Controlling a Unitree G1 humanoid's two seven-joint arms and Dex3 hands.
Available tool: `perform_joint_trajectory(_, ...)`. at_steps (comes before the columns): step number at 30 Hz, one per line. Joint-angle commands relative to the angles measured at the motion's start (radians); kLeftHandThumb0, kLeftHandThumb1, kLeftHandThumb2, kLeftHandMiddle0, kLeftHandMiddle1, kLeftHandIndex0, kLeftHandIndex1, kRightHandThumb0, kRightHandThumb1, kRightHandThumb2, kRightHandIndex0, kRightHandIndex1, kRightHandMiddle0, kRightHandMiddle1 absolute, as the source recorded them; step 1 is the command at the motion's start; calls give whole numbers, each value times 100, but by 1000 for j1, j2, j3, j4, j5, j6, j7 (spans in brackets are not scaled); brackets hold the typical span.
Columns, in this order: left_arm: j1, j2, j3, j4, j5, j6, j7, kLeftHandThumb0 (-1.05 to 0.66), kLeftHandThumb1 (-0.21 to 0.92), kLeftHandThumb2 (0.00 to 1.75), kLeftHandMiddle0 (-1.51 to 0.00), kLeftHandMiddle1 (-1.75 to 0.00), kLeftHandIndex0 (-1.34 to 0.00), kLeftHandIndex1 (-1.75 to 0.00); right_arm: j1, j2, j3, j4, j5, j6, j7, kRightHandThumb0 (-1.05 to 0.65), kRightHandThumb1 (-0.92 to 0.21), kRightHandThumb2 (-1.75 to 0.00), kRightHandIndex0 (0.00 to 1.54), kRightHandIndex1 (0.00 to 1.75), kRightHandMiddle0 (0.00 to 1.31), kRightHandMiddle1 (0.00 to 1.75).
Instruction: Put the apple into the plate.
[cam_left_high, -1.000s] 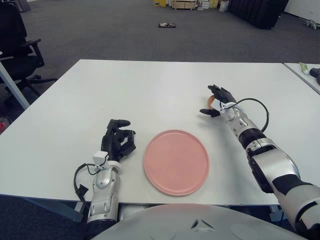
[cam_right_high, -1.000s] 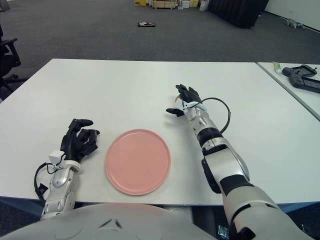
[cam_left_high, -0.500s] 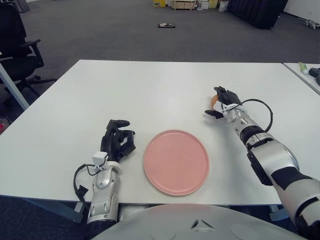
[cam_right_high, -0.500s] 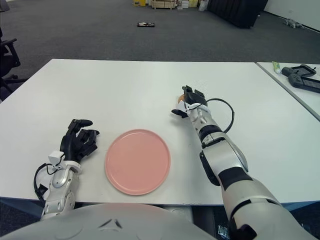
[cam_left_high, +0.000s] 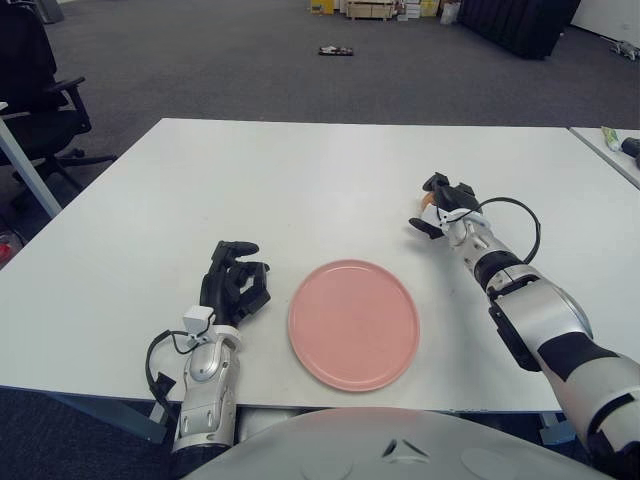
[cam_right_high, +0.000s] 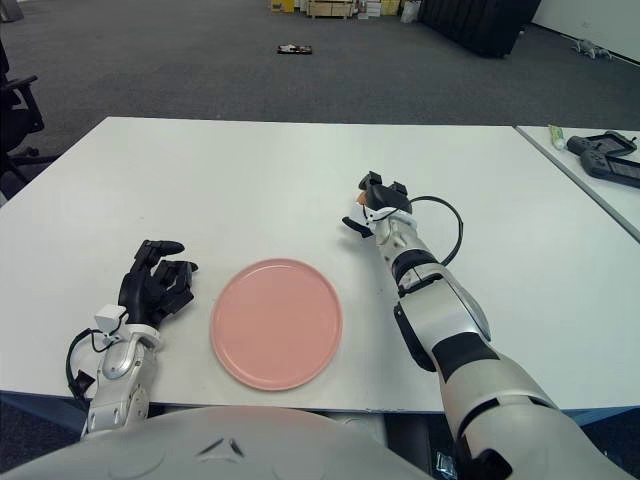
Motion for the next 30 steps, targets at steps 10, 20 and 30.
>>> perform_joint_trajectory(10,8,5,1,6,11,19,12,-1,59,99,-35,-170,-28,-175,62,18,-37,28,31,25,-4,-4,-59,-91,39,147,41,174)
perform_joint_trajectory(20,4,7,1,6,12,25,9,-1,59,99,-36,-171,-27,-175,61,30,-53,25,37,37,-43,-1,-50,-100,55,143,40,175)
perform_joint_trajectory(30,2,9,0,10,17,22,10,-1,60,98,-36,-170,-27,-175,58,37,-60,22,40,46,-77,-1,-20,-144,74,168,46,175)
